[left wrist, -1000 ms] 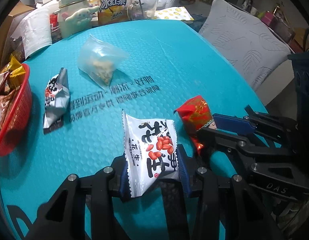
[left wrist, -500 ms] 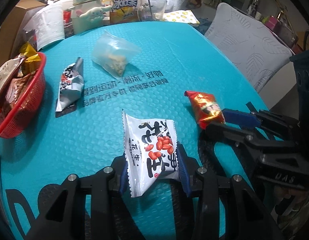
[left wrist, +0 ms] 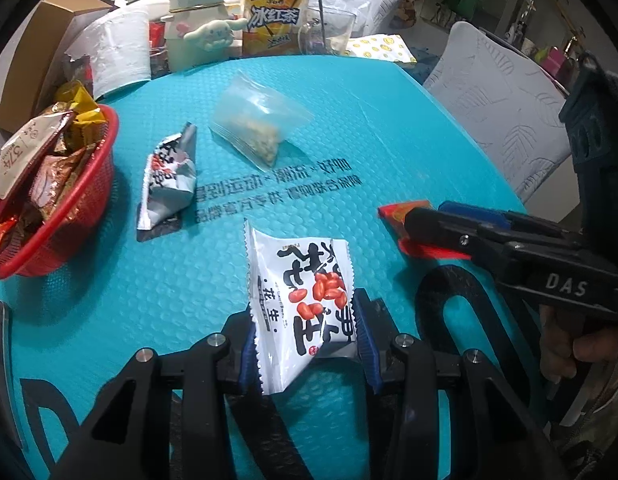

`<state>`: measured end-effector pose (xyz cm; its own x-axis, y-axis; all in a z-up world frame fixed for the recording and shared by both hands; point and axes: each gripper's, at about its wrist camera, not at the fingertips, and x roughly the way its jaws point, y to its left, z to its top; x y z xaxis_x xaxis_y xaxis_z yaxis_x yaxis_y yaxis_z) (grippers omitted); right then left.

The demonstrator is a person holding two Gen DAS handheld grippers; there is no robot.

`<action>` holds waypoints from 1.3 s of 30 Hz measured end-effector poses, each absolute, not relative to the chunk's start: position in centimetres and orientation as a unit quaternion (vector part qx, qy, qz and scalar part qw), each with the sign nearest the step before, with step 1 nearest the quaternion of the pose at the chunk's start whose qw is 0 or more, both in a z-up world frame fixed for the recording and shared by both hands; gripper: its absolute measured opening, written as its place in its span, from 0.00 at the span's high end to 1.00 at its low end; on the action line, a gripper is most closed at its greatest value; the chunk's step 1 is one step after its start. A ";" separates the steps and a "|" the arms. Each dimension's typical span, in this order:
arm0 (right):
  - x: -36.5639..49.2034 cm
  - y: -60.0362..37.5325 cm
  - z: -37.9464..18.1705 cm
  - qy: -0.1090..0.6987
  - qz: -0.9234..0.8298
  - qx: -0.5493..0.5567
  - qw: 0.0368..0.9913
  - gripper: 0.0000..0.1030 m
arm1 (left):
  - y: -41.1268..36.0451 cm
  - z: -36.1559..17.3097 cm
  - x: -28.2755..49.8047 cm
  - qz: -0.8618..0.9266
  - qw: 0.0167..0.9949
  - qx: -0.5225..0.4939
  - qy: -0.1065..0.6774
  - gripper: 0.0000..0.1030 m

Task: Organize snacks
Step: 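Lift the peanut packet and cartoon packet and carry both over the red basket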

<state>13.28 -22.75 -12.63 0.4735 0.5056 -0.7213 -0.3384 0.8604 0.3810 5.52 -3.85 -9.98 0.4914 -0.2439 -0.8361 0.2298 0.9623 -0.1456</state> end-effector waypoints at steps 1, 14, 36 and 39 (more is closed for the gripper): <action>13.5 -22.7 -12.8 0.453 0.245 0.094 0.852 0.42 | -3.7 -9.9 5.7 -0.136 0.864 -0.008 0.484 0.61; 12.7 -22.0 -13.6 0.440 0.234 0.036 0.866 0.66 | -2.8 -9.9 6.3 -0.130 0.866 -0.013 0.483 0.61; 7.5 -20.5 -11.0 0.414 0.281 0.048 0.864 0.66 | -1.2 -6.9 2.8 -0.129 0.886 -0.034 0.445 0.61; 7.1 -19.7 -10.2 0.404 0.286 0.041 0.868 0.66 | -0.3 -6.3 2.5 -0.121 0.891 -0.041 0.435 0.61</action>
<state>7.13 -19.74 -10.17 0.5089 0.5300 -0.6783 -0.4642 0.8325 0.3023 2.49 -0.30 -6.27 0.5927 -0.2521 -0.7650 0.1805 0.9672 -0.1788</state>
